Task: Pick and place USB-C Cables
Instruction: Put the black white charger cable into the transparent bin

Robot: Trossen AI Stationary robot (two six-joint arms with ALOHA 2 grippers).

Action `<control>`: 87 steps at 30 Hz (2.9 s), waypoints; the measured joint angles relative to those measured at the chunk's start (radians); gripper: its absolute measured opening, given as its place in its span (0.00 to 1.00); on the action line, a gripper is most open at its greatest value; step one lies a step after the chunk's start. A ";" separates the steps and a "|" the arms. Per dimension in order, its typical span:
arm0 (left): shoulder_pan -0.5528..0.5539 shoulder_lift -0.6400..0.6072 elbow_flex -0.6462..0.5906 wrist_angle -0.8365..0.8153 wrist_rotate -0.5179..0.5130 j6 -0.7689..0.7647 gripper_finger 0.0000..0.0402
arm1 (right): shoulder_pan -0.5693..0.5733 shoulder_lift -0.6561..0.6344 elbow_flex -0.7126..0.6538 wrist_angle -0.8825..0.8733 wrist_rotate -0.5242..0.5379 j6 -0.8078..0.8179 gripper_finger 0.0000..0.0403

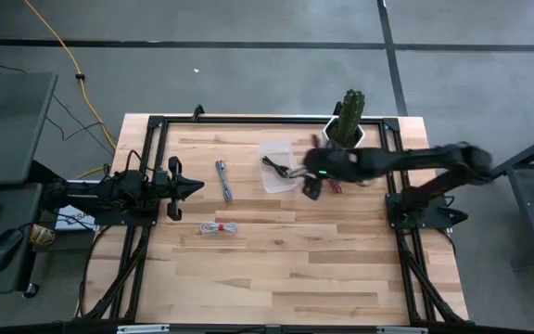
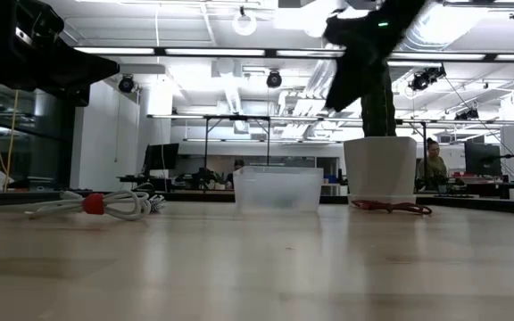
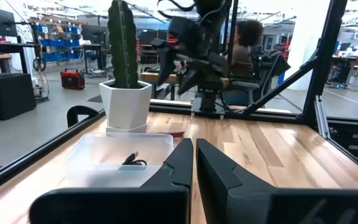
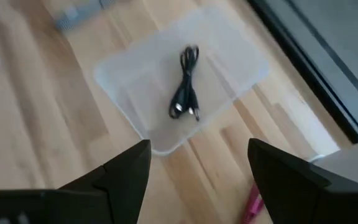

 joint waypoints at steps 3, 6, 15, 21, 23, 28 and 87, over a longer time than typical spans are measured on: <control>0.000 0.000 0.000 0.000 0.000 0.000 0.01 | 0.035 -0.169 -0.189 0.221 0.001 0.020 0.65; 0.000 0.000 0.000 0.000 0.000 0.000 0.01 | 0.067 -0.309 -0.348 0.471 -0.002 -0.002 0.65; 0.000 0.000 0.000 0.000 0.000 0.000 0.01 | 0.108 -0.498 -0.607 1.000 -0.006 -0.159 0.65; 0.000 0.000 0.000 0.000 0.000 0.000 0.01 | 0.107 -0.503 -0.612 1.024 -0.010 -0.205 0.65; 0.000 0.000 0.000 0.000 0.000 0.000 0.01 | 0.107 -0.503 -0.612 1.024 -0.010 -0.204 0.65; 0.000 0.000 0.000 0.000 0.000 0.000 0.01 | 0.107 -0.503 -0.612 1.024 -0.011 -0.204 0.65; -0.009 1.029 0.384 -0.189 -0.594 -0.746 0.34 | 0.107 -0.500 -0.612 0.940 -0.087 -0.118 0.65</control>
